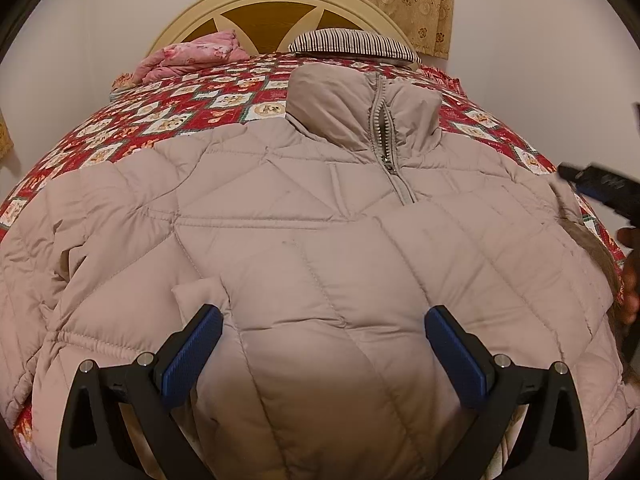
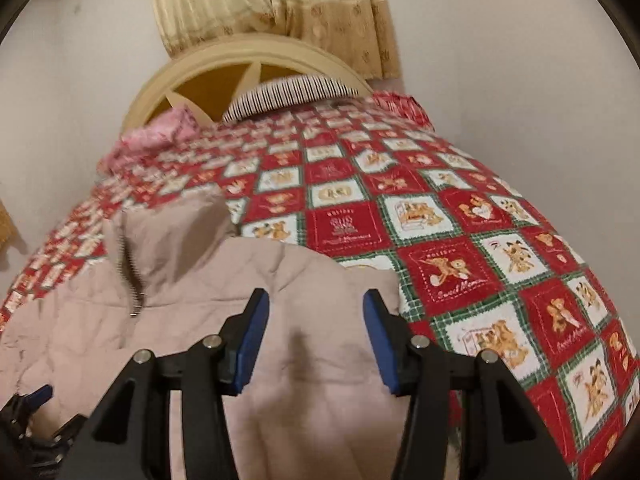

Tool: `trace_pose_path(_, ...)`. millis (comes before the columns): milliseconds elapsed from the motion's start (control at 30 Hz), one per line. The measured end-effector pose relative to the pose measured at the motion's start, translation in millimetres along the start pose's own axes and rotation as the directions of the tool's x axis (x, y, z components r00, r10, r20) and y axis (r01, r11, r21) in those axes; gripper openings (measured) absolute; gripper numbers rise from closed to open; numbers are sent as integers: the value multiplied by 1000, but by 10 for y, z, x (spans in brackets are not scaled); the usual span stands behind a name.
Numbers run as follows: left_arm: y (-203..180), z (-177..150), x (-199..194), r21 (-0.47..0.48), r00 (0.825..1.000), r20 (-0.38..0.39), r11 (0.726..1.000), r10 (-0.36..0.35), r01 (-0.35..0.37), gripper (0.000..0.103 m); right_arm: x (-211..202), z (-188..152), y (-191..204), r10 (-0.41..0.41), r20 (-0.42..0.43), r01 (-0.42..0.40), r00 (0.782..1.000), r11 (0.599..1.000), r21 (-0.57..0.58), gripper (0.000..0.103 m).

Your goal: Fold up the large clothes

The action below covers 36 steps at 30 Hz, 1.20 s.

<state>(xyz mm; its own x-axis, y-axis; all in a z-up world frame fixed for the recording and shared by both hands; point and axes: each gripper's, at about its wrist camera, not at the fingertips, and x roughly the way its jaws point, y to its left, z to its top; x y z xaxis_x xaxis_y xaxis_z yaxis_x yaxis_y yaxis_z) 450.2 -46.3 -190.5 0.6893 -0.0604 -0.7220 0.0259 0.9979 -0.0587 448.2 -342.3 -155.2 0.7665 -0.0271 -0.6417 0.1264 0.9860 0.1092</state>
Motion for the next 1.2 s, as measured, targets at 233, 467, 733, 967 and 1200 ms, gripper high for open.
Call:
trace_pose_path(233, 0, -3, 1, 1, 1000, 0, 1000, 0, 0, 102, 439, -203, -196, 9, -144, 2, 990, 997, 74, 54)
trace_pose_path(467, -5, -6, 6, 6, 1000, -4, 1000, 6, -6, 102, 430, -262, -158, -19, -145, 26, 989, 999, 48, 55)
trace_pose_path(733, 6, -10, 8, 6, 1000, -5, 1000, 6, -6, 102, 480, -254, -85, -63, -154, 66, 986, 998, 10, 56)
trace_pose_path(967, 12, -6, 31, 1, 1000, -14, 1000, 4, -4, 102, 285, -132, 66, -127, -192, 121, 973, 992, -41, 59)
trace_pose_path(1200, 17, -5, 35, -5, 1000, -13, 1000, -3, 3, 102, -540, -443, 558, 45, -131, -48, 990, 999, -24, 74)
